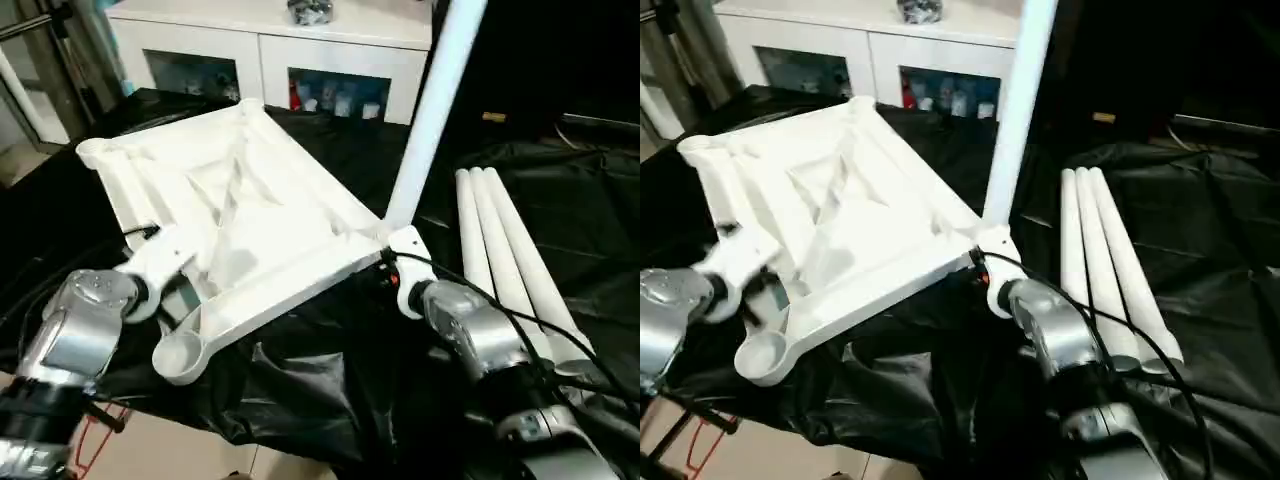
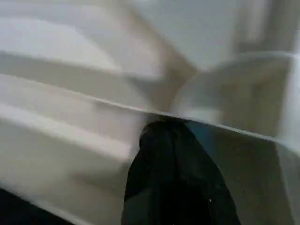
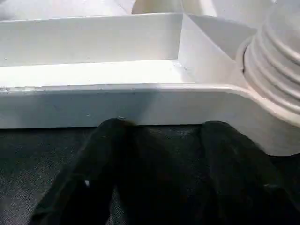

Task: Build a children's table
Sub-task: Rotate table base

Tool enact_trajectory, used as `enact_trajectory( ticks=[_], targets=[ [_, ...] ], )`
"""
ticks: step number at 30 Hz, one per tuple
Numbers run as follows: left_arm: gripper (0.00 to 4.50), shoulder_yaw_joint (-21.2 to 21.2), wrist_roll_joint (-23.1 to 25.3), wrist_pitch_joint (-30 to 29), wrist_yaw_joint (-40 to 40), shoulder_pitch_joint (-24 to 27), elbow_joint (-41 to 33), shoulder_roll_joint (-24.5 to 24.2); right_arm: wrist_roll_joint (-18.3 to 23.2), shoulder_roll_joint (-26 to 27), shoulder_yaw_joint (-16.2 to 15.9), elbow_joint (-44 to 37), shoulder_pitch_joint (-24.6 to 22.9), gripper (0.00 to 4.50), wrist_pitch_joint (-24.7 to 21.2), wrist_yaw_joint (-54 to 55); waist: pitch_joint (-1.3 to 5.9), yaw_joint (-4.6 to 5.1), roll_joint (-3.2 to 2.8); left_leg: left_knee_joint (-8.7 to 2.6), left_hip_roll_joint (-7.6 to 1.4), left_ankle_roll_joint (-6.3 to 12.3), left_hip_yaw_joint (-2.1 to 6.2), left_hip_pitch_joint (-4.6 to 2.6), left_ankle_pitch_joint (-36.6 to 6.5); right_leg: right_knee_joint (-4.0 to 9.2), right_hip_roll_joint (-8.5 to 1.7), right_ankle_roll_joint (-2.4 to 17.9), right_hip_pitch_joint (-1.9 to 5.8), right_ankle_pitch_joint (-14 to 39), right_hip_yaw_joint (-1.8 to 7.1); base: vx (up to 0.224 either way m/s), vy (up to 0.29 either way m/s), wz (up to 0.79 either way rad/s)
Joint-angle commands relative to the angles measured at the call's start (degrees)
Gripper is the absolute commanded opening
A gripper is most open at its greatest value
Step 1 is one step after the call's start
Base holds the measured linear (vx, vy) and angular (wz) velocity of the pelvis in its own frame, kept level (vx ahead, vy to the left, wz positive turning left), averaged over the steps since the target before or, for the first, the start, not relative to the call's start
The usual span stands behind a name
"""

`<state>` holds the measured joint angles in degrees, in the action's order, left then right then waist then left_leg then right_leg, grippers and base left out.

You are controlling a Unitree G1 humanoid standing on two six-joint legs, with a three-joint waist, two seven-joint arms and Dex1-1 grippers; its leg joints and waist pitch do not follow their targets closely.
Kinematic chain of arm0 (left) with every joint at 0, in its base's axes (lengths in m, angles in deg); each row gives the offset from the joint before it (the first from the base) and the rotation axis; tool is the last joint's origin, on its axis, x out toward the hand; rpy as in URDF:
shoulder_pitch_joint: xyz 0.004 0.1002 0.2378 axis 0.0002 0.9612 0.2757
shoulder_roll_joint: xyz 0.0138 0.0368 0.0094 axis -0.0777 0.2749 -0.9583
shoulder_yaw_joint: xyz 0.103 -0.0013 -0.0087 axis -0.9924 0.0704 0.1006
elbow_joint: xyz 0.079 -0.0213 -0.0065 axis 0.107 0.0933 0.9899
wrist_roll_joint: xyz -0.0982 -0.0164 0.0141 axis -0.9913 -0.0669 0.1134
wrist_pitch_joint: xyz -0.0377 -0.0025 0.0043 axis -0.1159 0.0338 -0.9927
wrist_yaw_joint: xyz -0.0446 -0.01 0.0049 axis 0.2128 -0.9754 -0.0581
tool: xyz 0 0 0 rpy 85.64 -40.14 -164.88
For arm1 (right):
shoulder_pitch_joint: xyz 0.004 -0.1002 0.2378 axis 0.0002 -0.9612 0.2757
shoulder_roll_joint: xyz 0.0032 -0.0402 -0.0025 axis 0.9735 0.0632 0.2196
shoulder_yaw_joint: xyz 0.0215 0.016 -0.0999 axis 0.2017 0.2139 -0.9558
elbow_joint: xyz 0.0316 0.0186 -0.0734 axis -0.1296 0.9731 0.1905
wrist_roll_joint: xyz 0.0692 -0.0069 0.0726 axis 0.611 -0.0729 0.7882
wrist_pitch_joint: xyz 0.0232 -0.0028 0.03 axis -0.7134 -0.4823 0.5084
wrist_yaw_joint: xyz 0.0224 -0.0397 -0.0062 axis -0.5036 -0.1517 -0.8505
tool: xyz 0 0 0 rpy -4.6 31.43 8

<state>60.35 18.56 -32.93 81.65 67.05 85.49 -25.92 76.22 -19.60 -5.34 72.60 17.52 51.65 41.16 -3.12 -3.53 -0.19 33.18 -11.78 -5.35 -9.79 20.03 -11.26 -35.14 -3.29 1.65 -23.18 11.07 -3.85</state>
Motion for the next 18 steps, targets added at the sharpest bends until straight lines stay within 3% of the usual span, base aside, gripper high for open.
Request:
enact_trajectory(
  ticks=[1, 8, 14, 18],
  targets=[
    [0.00, -1.5, -1.2, -0.4, 2.5, 0.1, -1.3, -0.3, -0.1, 0.5, -0.1, 1.1, 1.1, 2.58, 0.8, -0.1, 3.57, -0.20, -1.26, -3.58, -1.04, -0.19, 0.34, -0.05, -8.0, 3.50, -4.17, 13.5, 3.24, 4.2, 2.98, 0.000, 0.000, 0.00],
    [0.00, -6.0, -8.6, 1.5, 14.1, 1.7, -7.3, -1.7, -0.1, 1.5, 0.2, 5.7, 3.2, 2.08, 3.5, -0.4, 3.60, -0.15, -1.02, -3.62, -1.11, -0.15, 0.30, -0.06, -7.5, 3.24, -4.21, 13.9, 3.39, 3.7, 3.02, 0.000, 0.000, 0.00],
    [0.00, -8.6, -8.8, 3.5, 13.5, -1.9, -4.8, 3.8, -0.2, 1.8, 0.1, 8.2, 4.6, 1.39, 5.1, -0.8, 3.69, -0.20, -0.66, -3.39, -0.97, 0.41, 0.15, 0.19, -6.3, 3.26, -4.27, 13.6, 3.74, 3.6, 3.09, 0.000, 0.000, 0.00],
    [0.00, -10.5, -7.6, 8.1, 10.2, -5.9, 0.8, 9.0, -0.4, 2.1, 0.4, 9.6, 5.5, 1.16, 6.0, -0.8, 3.69, 0.04, -0.96, -3.23, -0.81, 0.44, 0.05, 0.06, -6.8, 3.65, -4.01, 13.1, 3.53, 4.2, 3.00, 0.000, 0.000, 0.00]
  ],
)
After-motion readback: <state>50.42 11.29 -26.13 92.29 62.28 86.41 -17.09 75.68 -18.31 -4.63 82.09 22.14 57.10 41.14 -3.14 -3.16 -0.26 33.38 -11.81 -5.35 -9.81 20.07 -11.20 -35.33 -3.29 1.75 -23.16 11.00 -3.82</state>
